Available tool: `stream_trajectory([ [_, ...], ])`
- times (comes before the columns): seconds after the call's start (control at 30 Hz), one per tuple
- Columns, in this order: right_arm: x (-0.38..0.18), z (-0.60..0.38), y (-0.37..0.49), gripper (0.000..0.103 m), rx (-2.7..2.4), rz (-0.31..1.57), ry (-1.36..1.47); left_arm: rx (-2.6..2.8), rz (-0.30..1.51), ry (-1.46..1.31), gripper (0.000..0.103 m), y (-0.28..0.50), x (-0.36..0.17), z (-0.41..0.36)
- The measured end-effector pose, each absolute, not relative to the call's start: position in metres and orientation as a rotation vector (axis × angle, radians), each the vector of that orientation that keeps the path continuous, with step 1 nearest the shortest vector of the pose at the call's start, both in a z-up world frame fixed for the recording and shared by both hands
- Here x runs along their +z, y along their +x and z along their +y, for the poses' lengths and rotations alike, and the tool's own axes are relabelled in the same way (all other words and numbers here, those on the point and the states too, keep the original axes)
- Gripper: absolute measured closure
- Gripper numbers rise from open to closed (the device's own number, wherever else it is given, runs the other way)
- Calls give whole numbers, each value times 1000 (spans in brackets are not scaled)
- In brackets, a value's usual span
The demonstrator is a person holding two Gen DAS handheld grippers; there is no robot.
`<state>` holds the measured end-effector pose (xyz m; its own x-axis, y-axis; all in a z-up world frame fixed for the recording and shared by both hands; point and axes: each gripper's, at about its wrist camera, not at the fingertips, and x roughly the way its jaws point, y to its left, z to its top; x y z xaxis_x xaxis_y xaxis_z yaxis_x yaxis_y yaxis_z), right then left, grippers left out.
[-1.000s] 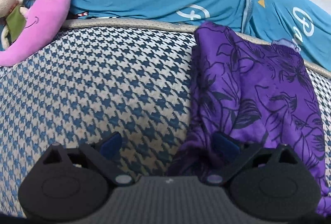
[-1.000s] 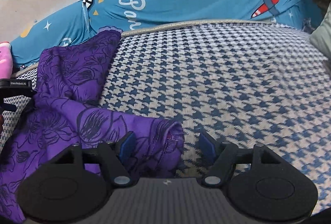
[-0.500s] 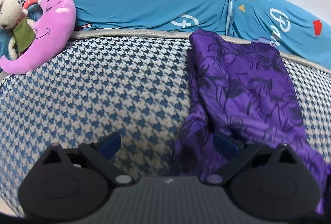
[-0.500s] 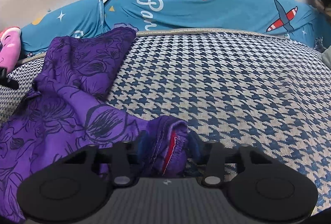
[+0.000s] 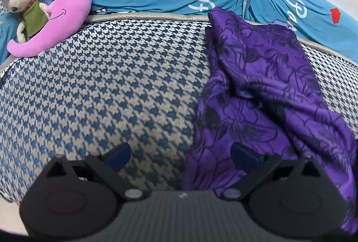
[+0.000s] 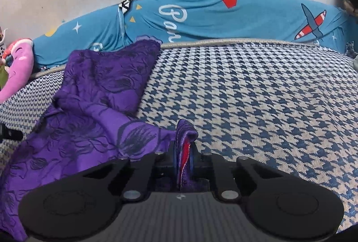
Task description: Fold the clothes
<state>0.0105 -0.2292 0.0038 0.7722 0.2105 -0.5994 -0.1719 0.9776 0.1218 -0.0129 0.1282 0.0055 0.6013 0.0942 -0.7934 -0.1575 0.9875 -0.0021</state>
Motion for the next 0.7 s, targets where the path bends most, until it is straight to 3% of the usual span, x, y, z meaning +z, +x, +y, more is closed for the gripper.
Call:
stream_trajectory([
  [0.7, 56, -164, -64, 91, 520, 497, 110, 198, 924, -108, 3, -51, -10, 155],
])
